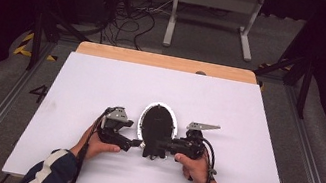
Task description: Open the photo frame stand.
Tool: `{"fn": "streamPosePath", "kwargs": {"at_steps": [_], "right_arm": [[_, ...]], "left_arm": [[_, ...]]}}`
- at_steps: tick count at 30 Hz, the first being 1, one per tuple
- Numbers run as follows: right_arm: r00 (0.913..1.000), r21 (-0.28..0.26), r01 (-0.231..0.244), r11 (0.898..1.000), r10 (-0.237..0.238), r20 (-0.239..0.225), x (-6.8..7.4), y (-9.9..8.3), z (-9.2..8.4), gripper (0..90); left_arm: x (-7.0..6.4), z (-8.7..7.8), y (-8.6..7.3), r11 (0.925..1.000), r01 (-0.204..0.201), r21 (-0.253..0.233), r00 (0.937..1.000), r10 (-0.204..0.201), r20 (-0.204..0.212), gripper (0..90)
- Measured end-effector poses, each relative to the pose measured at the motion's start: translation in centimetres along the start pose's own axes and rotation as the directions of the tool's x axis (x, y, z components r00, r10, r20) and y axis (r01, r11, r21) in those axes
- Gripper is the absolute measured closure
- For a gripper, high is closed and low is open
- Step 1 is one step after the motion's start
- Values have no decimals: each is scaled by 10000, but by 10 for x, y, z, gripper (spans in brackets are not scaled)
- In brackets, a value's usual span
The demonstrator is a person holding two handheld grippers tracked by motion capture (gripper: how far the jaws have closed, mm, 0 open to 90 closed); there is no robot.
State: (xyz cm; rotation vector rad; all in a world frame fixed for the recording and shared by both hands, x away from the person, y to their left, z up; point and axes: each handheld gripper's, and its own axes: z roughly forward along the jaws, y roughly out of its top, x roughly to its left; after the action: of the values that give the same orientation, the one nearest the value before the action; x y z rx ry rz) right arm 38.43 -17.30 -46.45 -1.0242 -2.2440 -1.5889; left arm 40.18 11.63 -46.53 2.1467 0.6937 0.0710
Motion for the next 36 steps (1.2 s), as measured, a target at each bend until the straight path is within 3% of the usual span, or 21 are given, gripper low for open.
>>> {"fn": "streamPosePath", "kwargs": {"at_steps": [2,4,5,10,11,16,21,24,30,34,36], "right_arm": [[9988,28,487,9988,-487,-25,2,-1,-1,609],[9980,59,625,9980,-625,-15,2,-1,-2,610],[9976,46,696,9976,-696,-9,3,-1,-2,610],[9947,19,1025,9947,-1025,7,6,-2,-4,611],[9942,25,1075,9942,-1075,26,6,-1,-4,611],[9909,73,1327,9911,-1328,210,10,-1,-6,611],[9753,152,2024,9792,-2029,871,18,1,-10,638],[9721,59,2085,9780,-2079,1085,18,1,-12,659],[9681,55,2049,9788,-2035,1461,17,0,-13,691],[9643,25,2131,9770,-2107,1605,18,-1,-12,702],[9610,45,2204,9754,-2179,1700,19,-1,-12,702]], "left_arm": [[2,4,3,9999,121,45,9999,-121,108,158],[3,6,5,9998,177,-53,9980,-174,612,169],[3,6,7,10000,-58,-35,9976,60,684,179],[0,2,8,9994,-315,-116,9924,326,1187,305],[0,2,9,9988,-463,-134,9919,476,1179,357],[-3,0,10,9986,-482,-202,9918,503,1172,398],[-6,-8,13,9949,-596,-808,9932,673,951,525],[-10,-10,16,9921,-826,-945,9940,888,635,556],[-14,-14,18,9857,-786,-1488,9954,859,426,632],[-13,-15,17,9836,-664,-1679,9956,765,545,653],[-11,-12,16,9853,-515,-1627,9931,678,962,650]]}}
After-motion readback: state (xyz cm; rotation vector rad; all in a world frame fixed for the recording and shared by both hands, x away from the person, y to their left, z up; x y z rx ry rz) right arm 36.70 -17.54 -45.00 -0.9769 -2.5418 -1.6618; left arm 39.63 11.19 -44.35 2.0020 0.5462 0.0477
